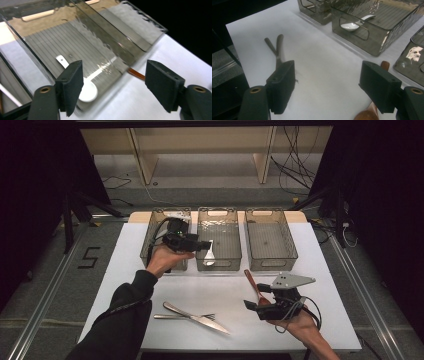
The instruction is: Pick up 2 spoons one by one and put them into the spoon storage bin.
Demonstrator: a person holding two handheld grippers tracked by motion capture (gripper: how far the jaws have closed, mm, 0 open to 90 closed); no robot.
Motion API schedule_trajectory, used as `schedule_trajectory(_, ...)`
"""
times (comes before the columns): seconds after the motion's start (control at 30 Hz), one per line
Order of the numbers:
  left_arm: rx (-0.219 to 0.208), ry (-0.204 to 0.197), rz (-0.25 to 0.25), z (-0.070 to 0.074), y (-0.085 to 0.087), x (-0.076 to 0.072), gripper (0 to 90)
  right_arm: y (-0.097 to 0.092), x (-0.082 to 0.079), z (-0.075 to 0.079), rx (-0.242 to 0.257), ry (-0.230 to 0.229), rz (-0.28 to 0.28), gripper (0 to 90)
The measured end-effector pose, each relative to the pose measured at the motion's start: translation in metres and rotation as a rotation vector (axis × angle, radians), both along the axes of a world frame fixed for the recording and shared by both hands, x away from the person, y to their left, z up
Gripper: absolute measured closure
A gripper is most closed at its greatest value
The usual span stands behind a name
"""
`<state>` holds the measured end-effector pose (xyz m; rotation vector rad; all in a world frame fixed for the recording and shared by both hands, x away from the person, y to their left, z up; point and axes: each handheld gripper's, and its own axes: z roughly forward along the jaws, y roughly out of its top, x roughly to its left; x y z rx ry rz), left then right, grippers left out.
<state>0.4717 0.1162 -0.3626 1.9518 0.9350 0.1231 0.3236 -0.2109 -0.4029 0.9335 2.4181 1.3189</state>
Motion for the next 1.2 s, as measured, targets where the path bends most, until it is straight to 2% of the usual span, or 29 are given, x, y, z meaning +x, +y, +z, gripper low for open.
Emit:
schedule_trajectory(0.1, 0.033, -0.012, -0.01, -0.002, 0.01, -0.014, 27.0, 0.0, 0.001, 0.0, -0.006, 0.002, -0.002, 29.4)
schedule_trajectory(0.2, 0.033, -0.03, -0.016, -0.004, 0.02, -0.03, 25.6, 0.001, 0.001, 0.0, -0.014, -0.003, -0.005, 29.4)
schedule_trajectory(0.37, 0.032, -0.058, -0.004, -0.016, 0.037, -0.052, 22.7, 0.0, 0.003, -0.001, -0.026, 0.007, -0.015, 29.4)
schedule_trajectory(0.47, 0.014, -0.049, -0.003, -0.022, 0.045, -0.06, 21.4, 0.0, 0.004, -0.001, -0.027, 0.01, -0.02, 29.4)
schedule_trajectory(0.6, -0.002, -0.07, 0.007, -0.025, 0.051, -0.073, 20.3, -0.003, 0.006, 0.0, -0.042, 0.007, -0.04, 29.3)
schedule_trajectory(0.67, 0.009, -0.087, 0.007, -0.026, 0.054, -0.079, 20.3, -0.007, 0.008, 0.0, -0.05, 0.01, -0.056, 29.4)
schedule_trajectory(0.77, -0.006, -0.085, 0.011, -0.028, 0.06, -0.085, 20.4, -0.013, 0.012, -0.001, -0.053, 0.028, -0.086, 29.4)
schedule_trajectory(0.83, -0.009, -0.084, 0.008, -0.031, 0.062, -0.089, 20.5, -0.016, 0.014, -0.003, -0.073, 0.043, -0.119, 29.4)
schedule_trajectory(0.93, 0.003, -0.086, -0.008, -0.036, 0.065, -0.093, 20.4, -0.017, 0.018, -0.007, -0.101, 0.066, -0.143, 29.6)
schedule_trajectory(1.03, -0.035, -0.082, 0.01, -0.033, 0.07, -0.099, 20.2, -0.018, 0.022, -0.009, -0.129, 0.079, -0.147, 29.8)
schedule_trajectory(1.13, -0.061, -0.113, 0.018, -0.028, 0.073, -0.107, 20.1, -0.019, 0.03, -0.012, -0.151, 0.105, -0.159, 30.2)
schedule_trajectory(1.2, -0.076, -0.115, 0.017, -0.027, 0.075, -0.11, 19.9, -0.019, 0.037, -0.015, -0.168, 0.124, -0.167, 30.9)
